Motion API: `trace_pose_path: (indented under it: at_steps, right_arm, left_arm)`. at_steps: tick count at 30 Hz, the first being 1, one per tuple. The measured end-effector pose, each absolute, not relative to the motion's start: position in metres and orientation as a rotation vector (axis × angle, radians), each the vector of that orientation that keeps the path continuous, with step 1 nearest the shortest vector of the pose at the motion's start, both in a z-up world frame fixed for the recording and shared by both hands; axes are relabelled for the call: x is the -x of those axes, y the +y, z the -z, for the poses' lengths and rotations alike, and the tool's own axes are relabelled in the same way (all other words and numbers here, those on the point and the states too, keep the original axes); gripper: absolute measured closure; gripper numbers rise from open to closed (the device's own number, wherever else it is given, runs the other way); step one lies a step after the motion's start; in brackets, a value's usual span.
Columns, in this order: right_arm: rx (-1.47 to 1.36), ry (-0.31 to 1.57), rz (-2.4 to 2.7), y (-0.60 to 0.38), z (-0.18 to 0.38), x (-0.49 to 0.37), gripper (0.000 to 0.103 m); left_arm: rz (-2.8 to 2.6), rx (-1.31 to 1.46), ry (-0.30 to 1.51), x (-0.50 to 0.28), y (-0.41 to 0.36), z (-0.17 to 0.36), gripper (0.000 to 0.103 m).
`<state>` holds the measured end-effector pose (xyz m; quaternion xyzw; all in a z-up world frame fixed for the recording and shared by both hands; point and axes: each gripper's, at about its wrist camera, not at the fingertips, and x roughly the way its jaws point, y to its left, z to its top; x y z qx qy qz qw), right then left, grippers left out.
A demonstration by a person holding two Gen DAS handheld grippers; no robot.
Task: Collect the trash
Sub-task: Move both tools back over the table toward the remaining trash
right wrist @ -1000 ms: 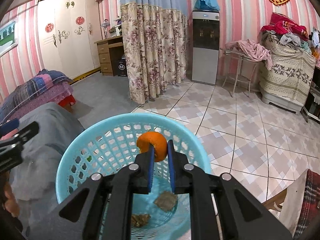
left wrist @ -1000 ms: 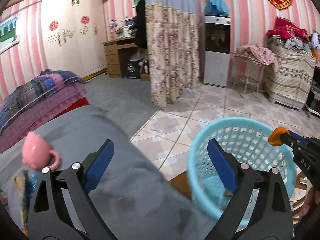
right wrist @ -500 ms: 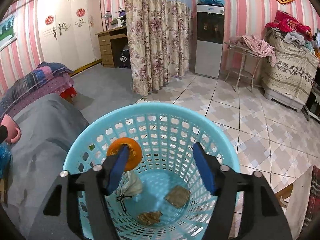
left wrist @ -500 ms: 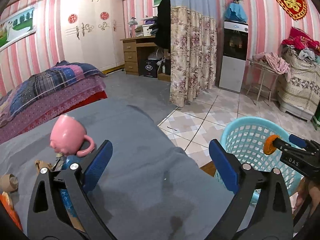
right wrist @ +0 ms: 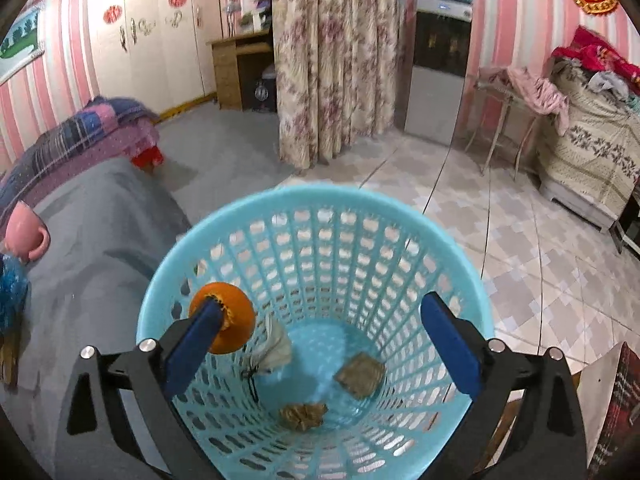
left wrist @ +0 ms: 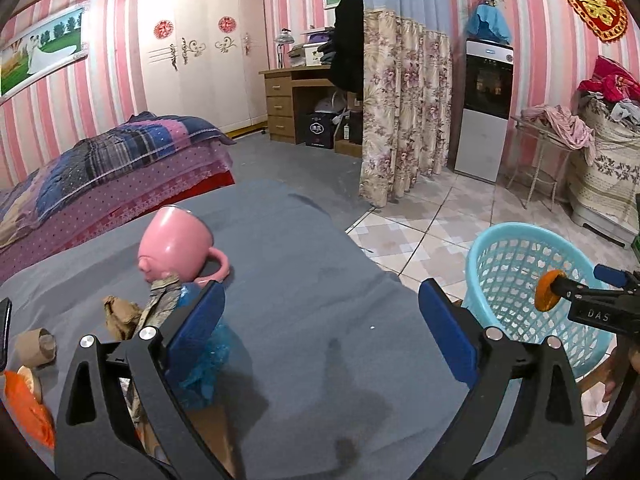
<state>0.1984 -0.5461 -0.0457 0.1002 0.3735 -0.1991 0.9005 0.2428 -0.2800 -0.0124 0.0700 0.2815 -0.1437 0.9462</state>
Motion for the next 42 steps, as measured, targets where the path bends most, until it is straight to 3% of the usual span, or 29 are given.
trace_pose_path:
  at_steps: [8, 19, 31, 42]
  right_arm:
    - [-0.417, 0.858, 0.355, -0.567, 0.058, -0.193, 0.006]
    - [-0.273, 0.933, 0.429, -0.552, 0.062, -0.197, 0.006]
    - [-0.279, 0.775, 0.449, -0.529, 0.033, -0.191, 0.006]
    - [-0.151, 0.62, 0.339, -0.423, 0.005, -0.183, 0.005]
  left_arm:
    - [0.283, -0.148, 0.574, -0.239, -0.27, 0.011, 0.008]
    - [0.271, -0.136, 0.569, -0.235, -0.259, 0.006, 0.008]
    - [0.242, -0.094, 0.556, -0.221, -0.214, -0.007, 0.006]
    - [0.071, -0.06, 0.589, -0.185, -0.083, 0.002, 0.006]
